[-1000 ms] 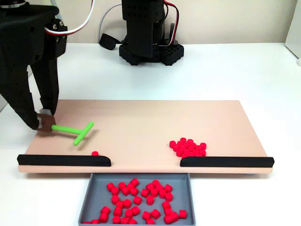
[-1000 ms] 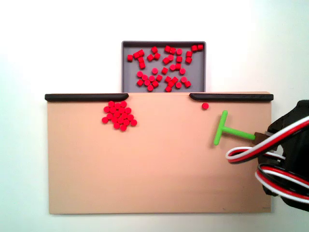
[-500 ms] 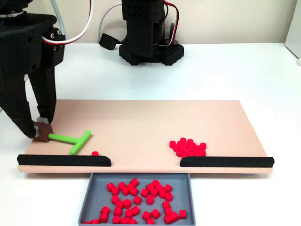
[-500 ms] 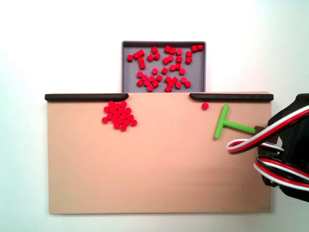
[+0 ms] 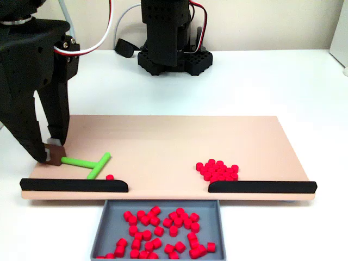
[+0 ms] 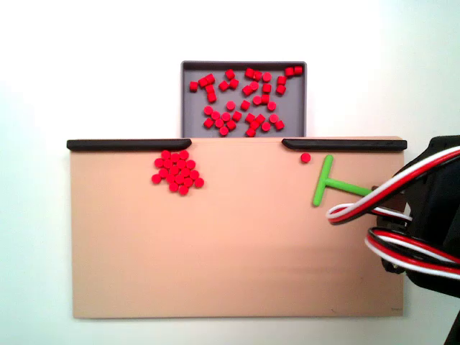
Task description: Push granules from right to the grey container
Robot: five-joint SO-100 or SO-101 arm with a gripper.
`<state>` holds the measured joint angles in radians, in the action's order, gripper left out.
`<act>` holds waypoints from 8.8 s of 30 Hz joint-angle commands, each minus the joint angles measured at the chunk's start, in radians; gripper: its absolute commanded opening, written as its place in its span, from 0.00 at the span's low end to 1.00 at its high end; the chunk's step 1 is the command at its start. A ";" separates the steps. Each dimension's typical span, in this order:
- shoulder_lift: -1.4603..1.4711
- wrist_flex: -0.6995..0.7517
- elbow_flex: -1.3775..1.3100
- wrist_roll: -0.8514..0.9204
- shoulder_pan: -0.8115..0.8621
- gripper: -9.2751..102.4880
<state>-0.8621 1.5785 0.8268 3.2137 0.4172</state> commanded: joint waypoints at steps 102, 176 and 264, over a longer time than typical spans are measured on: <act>-0.057 0.006 0.009 0.173 -0.129 0.08; -0.054 -0.005 -0.008 -0.439 -0.187 0.08; -1.028 -0.006 0.953 -1.730 -0.385 0.09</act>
<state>-1.8546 1.5754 1.7871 1.4895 0.0383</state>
